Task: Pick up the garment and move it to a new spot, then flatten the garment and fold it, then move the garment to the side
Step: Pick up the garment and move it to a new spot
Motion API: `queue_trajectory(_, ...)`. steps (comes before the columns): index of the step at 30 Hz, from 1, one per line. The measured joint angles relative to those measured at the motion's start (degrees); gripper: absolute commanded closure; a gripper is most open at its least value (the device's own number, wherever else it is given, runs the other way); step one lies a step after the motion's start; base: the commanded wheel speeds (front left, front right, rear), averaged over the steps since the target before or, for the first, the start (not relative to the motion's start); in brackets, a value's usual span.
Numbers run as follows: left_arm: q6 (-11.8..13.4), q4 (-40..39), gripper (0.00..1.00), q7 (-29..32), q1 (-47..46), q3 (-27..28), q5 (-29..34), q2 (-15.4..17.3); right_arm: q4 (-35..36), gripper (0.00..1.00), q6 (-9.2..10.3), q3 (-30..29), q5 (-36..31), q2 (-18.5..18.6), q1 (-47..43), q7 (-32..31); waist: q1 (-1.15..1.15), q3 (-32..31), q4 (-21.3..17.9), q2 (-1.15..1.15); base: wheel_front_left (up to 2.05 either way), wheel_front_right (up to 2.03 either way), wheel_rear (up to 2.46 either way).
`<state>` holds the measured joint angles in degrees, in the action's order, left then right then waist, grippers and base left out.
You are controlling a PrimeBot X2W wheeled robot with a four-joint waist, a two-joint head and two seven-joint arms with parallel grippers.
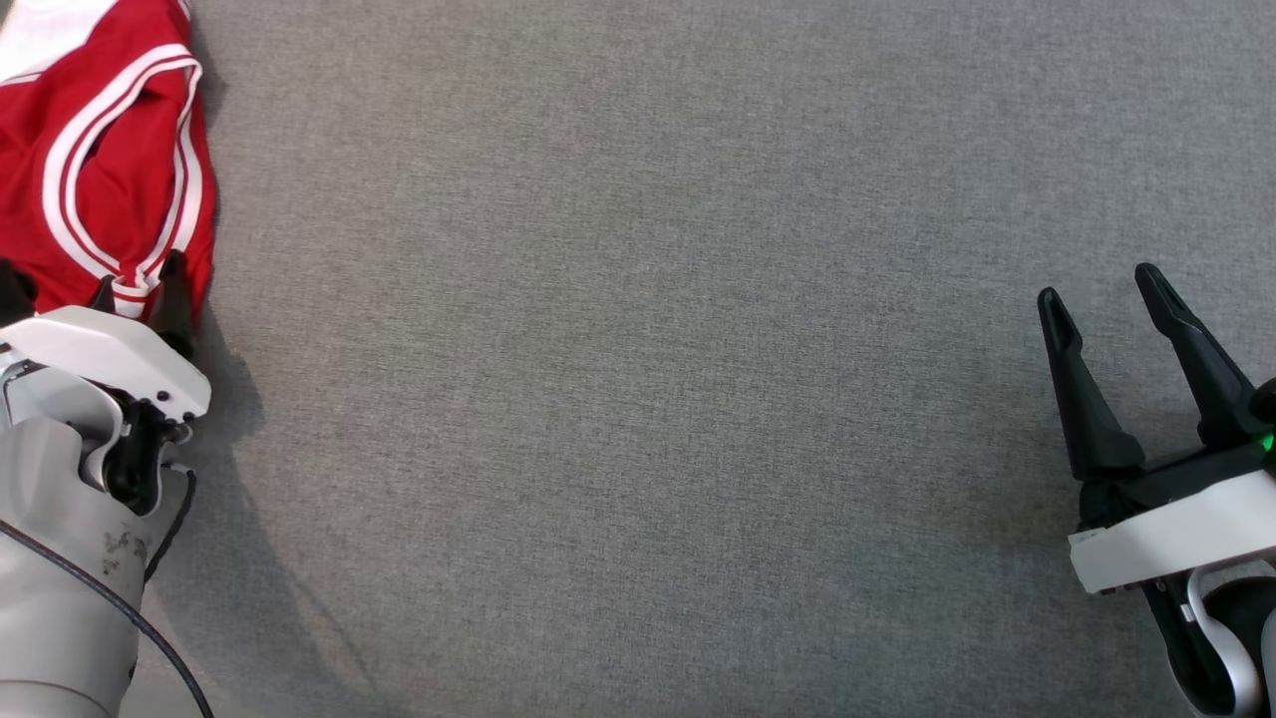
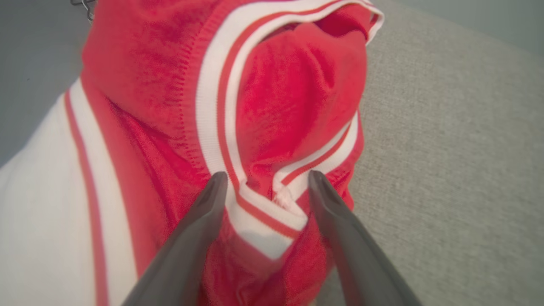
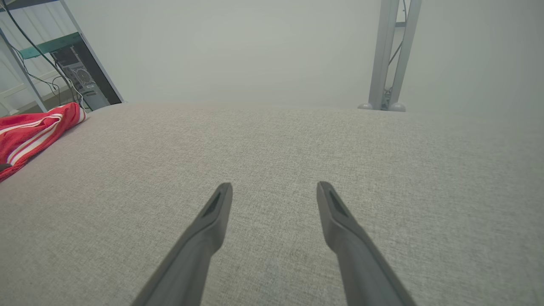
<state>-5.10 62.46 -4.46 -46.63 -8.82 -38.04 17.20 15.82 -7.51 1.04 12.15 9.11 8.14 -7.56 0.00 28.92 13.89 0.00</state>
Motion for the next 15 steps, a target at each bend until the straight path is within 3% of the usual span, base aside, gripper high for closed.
queue_trajectory(1, -0.4, 1.3, 1.00, 0.1, -0.6, 0.1, -0.3, 0.0, -0.1, 0.00, 0.00, 0.0, 0.0, 0.0, 0.2, 0.1, 0.00, 0.3, -0.2, 0.00, 0.00, 0.00, 0.00)
queue_trajectory(9, -1.5, 4.4, 1.00, -7.5, -3.0, 0.1, -0.5, 0.8, -1.3, 0.00, 0.00, -0.5, 0.1, -0.2, 1.2, 1.2, 0.00, 0.2, -0.8, 0.00, 0.00, 0.00, 0.00)
queue_trajectory(15, -0.4, 0.2, 1.00, -10.5, -2.9, 1.2, 1.2, 2.6, -3.1, 0.00, 0.00, -0.8, 0.1, -1.2, 1.3, 3.2, 0.00, -3.0, -0.7, 0.00, 0.00, 0.00, 0.00)
